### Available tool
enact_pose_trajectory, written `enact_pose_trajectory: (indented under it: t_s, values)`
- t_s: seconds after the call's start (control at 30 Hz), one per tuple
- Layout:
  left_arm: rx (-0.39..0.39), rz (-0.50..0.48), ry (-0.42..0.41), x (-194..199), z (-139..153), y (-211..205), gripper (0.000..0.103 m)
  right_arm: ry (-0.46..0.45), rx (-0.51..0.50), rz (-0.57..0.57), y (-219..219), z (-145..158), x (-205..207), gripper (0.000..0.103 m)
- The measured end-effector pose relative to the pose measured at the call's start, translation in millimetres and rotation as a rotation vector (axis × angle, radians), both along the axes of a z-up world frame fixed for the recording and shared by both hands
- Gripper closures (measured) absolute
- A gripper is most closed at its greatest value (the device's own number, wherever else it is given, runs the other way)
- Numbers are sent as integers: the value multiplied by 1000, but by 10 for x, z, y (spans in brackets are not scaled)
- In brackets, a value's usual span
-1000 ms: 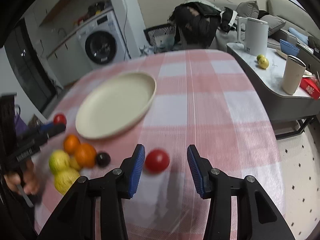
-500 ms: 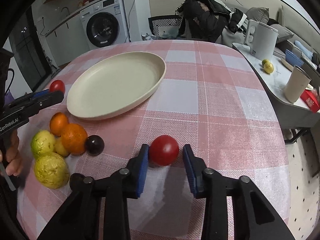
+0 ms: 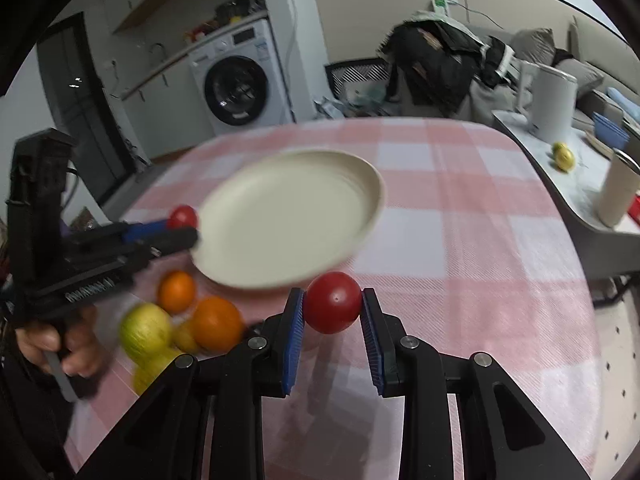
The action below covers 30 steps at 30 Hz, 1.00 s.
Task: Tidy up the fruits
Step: 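Carry both red tomatoes onto the cream plate and open both tools, then withdraw both open tools from the plate back toward the fruit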
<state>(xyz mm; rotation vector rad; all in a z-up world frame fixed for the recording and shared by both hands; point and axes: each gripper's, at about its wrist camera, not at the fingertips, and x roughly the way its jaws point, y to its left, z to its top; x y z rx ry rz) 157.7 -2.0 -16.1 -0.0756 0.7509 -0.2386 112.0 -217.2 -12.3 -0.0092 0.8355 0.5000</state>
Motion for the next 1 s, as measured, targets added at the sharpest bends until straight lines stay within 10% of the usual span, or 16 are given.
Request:
enact_pose_trajectory:
  t_s: [0.73, 1.0]
  values:
    - [17, -3, 20, 62, -63, 14, 75, 6, 16, 11, 375, -16, 180, 72]
    - [46, 27, -37, -201, 93, 91, 23, -14, 18, -9, 276, 51, 11, 45]
